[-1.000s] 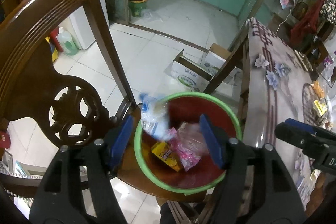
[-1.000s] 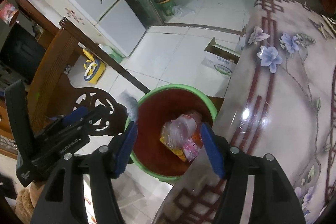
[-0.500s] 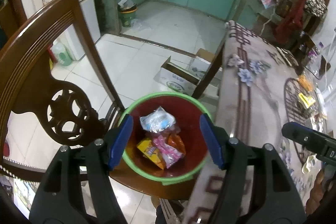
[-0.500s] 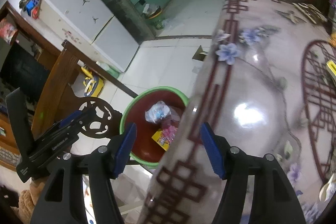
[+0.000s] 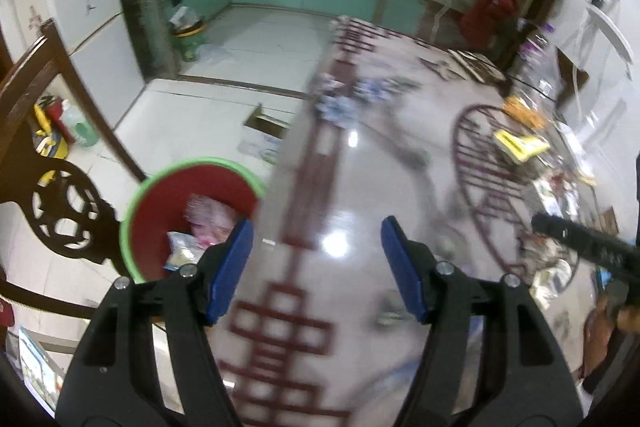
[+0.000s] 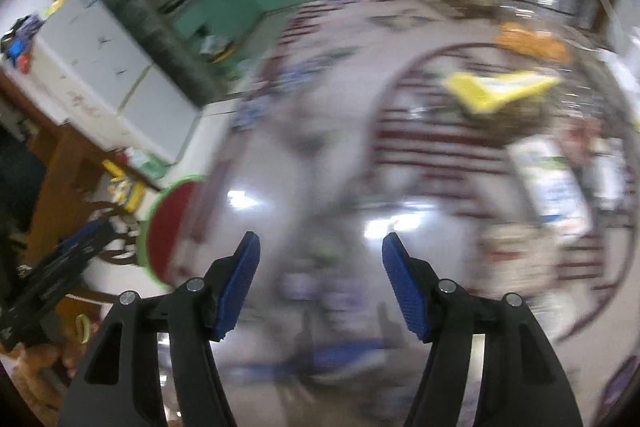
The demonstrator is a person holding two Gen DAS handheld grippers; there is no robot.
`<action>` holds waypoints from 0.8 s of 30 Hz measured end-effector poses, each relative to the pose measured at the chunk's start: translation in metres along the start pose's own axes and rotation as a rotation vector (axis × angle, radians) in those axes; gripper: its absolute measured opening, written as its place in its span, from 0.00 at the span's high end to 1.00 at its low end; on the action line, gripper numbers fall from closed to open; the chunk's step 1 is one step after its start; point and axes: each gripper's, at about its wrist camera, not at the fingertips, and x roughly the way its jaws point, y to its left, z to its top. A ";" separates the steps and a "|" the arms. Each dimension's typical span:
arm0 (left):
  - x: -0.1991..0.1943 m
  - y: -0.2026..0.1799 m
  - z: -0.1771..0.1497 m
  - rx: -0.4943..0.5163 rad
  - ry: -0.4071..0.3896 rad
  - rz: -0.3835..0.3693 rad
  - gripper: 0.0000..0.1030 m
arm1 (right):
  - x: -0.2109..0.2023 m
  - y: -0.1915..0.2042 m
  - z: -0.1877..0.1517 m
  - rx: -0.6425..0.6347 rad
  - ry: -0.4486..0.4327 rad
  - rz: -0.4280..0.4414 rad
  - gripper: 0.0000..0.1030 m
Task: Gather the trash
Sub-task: 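Return to the table and grasp the white milk carton with the right tool, then grasp the crumpled newspaper with the left tool while the right tool holds the carton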
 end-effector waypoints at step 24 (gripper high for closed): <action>0.059 -0.265 -0.030 0.324 0.181 -0.225 0.37 | 0.071 -0.183 0.032 -0.094 0.196 -0.163 0.49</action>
